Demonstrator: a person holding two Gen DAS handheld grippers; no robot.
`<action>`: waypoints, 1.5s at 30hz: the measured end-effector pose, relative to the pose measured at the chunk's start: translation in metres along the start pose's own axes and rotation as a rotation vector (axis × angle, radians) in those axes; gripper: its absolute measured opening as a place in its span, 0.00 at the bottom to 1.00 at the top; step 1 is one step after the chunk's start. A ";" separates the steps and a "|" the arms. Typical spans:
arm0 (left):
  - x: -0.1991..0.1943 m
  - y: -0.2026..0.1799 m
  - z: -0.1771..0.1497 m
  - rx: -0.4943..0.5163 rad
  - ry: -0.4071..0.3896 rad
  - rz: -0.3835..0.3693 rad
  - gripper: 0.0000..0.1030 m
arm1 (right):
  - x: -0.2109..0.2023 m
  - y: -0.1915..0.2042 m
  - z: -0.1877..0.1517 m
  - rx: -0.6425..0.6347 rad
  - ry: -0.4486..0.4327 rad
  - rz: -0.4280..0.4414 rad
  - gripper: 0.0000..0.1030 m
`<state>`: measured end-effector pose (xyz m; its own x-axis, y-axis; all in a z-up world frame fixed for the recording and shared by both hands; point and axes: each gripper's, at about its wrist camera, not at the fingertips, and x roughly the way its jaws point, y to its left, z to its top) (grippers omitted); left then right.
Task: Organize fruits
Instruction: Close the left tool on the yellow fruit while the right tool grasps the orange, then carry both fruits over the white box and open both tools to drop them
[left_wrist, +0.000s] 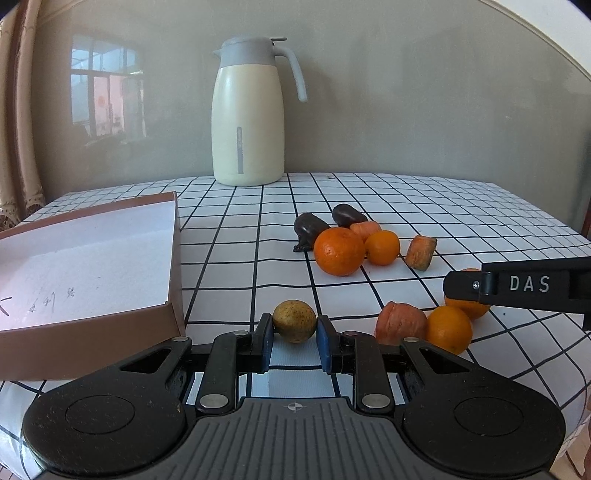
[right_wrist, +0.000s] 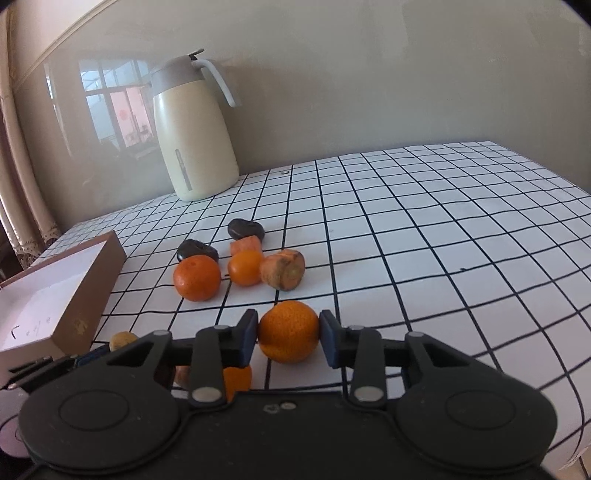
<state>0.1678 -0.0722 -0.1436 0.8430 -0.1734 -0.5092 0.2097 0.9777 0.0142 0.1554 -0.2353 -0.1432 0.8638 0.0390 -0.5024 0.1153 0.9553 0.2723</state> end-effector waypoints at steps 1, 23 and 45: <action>-0.001 0.000 0.000 0.001 0.002 -0.005 0.24 | -0.002 0.001 0.000 -0.003 -0.003 -0.002 0.26; -0.032 0.002 -0.007 0.007 0.002 -0.021 0.24 | -0.025 -0.003 -0.015 -0.021 0.017 -0.039 0.27; -0.083 0.044 0.006 -0.055 -0.051 0.008 0.24 | -0.082 0.055 -0.006 -0.094 -0.057 0.136 0.25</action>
<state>0.1102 -0.0151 -0.0953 0.8690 -0.1705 -0.4646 0.1768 0.9838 -0.0304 0.0883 -0.1844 -0.0921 0.8949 0.1553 -0.4184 -0.0483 0.9657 0.2551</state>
